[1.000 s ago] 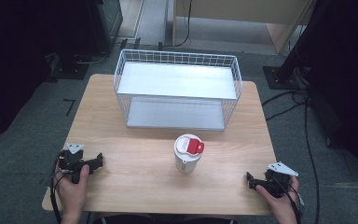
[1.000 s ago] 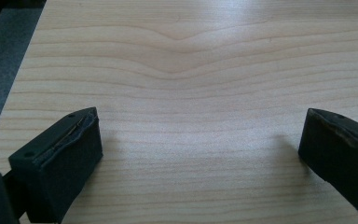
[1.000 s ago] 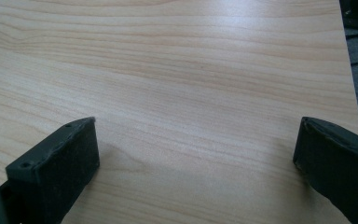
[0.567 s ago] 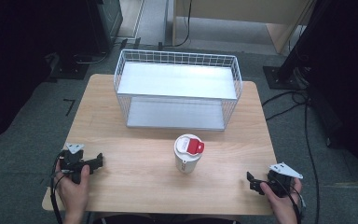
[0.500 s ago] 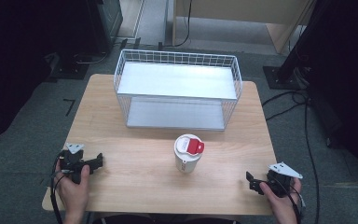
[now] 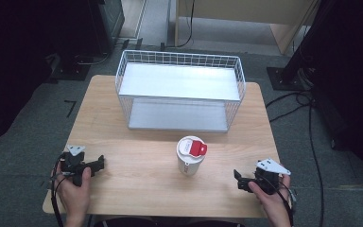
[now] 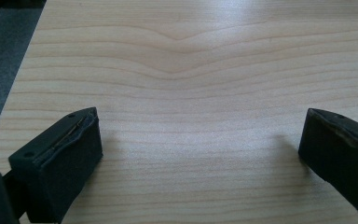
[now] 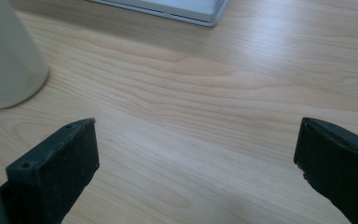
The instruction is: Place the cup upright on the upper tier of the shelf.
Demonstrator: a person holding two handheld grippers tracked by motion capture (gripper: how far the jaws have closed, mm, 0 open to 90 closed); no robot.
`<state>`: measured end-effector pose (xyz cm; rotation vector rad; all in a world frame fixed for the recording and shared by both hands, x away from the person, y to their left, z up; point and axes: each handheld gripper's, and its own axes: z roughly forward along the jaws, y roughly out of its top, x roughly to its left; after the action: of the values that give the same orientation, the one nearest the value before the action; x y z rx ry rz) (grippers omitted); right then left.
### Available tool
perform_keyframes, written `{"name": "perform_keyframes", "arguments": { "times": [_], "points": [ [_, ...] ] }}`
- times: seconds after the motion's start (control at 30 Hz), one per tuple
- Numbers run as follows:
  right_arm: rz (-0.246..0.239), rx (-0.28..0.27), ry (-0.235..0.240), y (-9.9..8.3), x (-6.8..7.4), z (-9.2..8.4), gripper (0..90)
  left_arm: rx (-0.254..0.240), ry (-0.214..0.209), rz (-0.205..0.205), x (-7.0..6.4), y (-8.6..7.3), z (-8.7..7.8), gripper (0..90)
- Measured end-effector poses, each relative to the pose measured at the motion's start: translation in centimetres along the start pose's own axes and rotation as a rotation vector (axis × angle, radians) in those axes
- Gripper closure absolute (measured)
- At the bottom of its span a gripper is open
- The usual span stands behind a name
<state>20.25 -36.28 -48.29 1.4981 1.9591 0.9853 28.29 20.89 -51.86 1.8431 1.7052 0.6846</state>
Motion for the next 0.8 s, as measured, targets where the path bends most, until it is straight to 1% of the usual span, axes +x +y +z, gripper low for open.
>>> {"name": "perform_keyframes", "arguments": {
  "times": [0.03,0.07,0.1,0.13,0.17,0.2,0.3,0.4,0.43,0.47,0.5,0.57,0.67,0.7,0.73,0.8],
  "points": [
    [-0.008,-0.004,0.010,0.2,0.6,0.2,0.0,0.000,0.000,0.000,0.0,0.0,0.0,0.0],
    [-0.008,-0.004,0.010,0.2,0.6,0.2,0.0,0.000,0.000,0.000,0.0,0.0,0.0,0.0],
    [-0.016,-0.008,0.024,0.5,1.1,0.4,0.0,0.000,0.000,0.000,0.0,0.0,0.0,0.0],
    [-0.016,-0.008,0.024,0.5,1.1,0.4,0.0,0.000,0.000,0.000,0.0,0.0,0.0,0.0],
    [-0.020,-0.011,0.031,0.8,1.6,0.6,0.0,0.000,0.000,0.000,0.0,0.0,0.0,0.0],
    [-0.020,-0.011,0.031,0.8,1.6,0.6,0.0,0.000,0.000,0.000,0.0,0.0,0.0,0.0],
    [-0.025,-0.023,0.042,1.2,2.3,0.7,0.0,0.000,0.000,0.000,0.0,0.0,0.0,0.0],
    [-0.029,-0.027,0.058,1.6,3.1,0.9,0.0,0.000,0.000,0.000,0.0,0.0,0.0,0.0],
    [-0.039,-0.033,0.066,1.9,3.7,1.1,0.0,0.000,0.000,0.000,0.0,0.0,0.0,0.0],
    [-0.041,-0.033,0.072,2.0,3.9,1.2,0.0,0.000,0.000,0.000,0.0,0.0,0.0,0.0],
    [-0.041,-0.033,0.072,2.0,3.9,1.2,0.0,0.000,0.000,0.000,0.0,0.0,0.0,0.0],
    [-0.045,-0.037,0.085,2.2,4.6,1.5,0.0,-0.002,0.000,-0.002,0.0,0.0,0.0,0.0],
    [-0.040,-0.042,0.092,2.3,5.0,1.7,0.0,0.000,0.000,0.000,0.0,0.0,0.0,0.0],
    [-0.039,-0.045,0.106,2.5,5.6,1.9,0.0,0.000,0.000,0.000,0.0,0.0,0.0,0.0],
    [-0.043,-0.045,0.109,2.5,5.8,2.0,0.0,0.000,0.000,-0.001,0.0,0.0,0.0,0.0],
    [-0.045,-0.045,0.116,2.6,6.1,2.1,0.0,-0.002,0.000,-0.002,0.0,0.0,0.0,0.0]
  ]
}}
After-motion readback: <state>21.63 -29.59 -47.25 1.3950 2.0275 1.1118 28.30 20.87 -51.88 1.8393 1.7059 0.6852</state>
